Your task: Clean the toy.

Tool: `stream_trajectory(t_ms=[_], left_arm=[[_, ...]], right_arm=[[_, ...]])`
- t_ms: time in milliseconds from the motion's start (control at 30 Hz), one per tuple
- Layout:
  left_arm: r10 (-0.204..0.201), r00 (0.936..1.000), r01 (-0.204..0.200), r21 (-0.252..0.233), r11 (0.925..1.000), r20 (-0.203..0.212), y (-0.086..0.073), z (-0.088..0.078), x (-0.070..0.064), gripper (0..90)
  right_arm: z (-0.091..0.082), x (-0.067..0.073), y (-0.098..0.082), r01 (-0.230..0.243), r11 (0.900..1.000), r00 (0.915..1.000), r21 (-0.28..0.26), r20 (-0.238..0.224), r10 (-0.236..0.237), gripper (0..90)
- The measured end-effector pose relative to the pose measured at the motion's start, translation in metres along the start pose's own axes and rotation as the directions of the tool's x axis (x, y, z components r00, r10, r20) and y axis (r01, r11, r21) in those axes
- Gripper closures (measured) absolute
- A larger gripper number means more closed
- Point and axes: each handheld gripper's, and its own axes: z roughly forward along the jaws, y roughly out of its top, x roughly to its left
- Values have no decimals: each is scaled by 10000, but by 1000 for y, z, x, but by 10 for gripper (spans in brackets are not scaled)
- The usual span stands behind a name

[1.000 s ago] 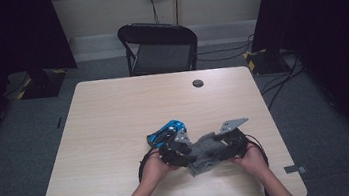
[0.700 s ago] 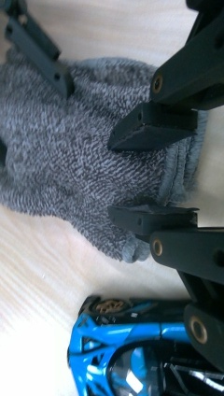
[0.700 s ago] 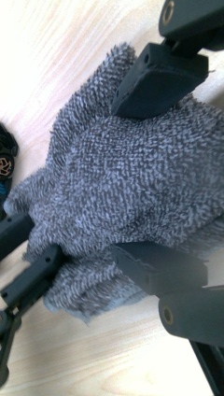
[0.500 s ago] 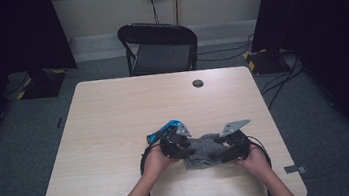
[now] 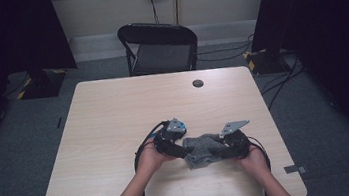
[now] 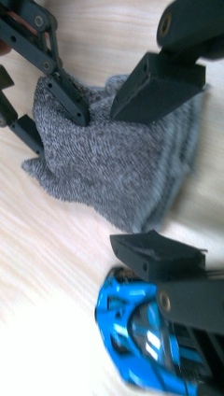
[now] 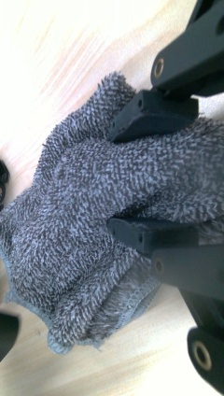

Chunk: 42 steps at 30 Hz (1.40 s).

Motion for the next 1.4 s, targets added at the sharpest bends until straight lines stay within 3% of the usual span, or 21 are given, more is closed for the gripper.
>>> stream_trajectory(t_ms=[33, 167, 267, 467, 567, 633, 700, 1000, 1400], left_arm=[[-263, 9996, 262, -90, 9996, -99, -1, -5, 6, 229], [-470, 9984, 463, -226, 9987, -320, -3, -15, 15, 193], [-789, 9949, 766, -382, 9963, -626, -10, -30, 30, 175], [-993, 9906, 951, -476, 9943, -939, -25, -50, 50, 170], [-1102, 9886, 1064, -414, 9935, -1024, -31, -53, 54, 167], [-1086, 9879, 1056, -321, 9939, -1112, -37, -53, 56, 167], [-807, 9897, 808, -34, 9967, -1183, -41, -48, 56, 161], [-1056, 9883, 1059, -34, 9944, -1098, -45, -35, 62, 155], [-824, 9908, 842, 120, 9964, -1069, -27, -20, 69, 155]], right_arm=[[0, 1, 0, 72, 10000, 9999, 18, 92, -72, 558], [0, 0, 0, -63, 10000, 9998, 17, 201, 63, 626], [0, -1, 0, -162, 9999, 9996, 4, 246, 162, 661], [0, -1, 3, -165, 9997, 9994, 183, 292, 160, 712], [0, -2, 2, -214, 9997, 9994, 150, 275, 210, 719], [0, -2, 2, -251, 9996, 9993, 124, 264, 248, 719], [0, -2, 1, -354, 9994, 9991, 60, 237, 353, 718], [0, -3, 1, -549, 9985, 9983, 34, 210, 548, 716], [0, -3, 1, -541, 9985, 9984, 24, 186, 540, 715]])
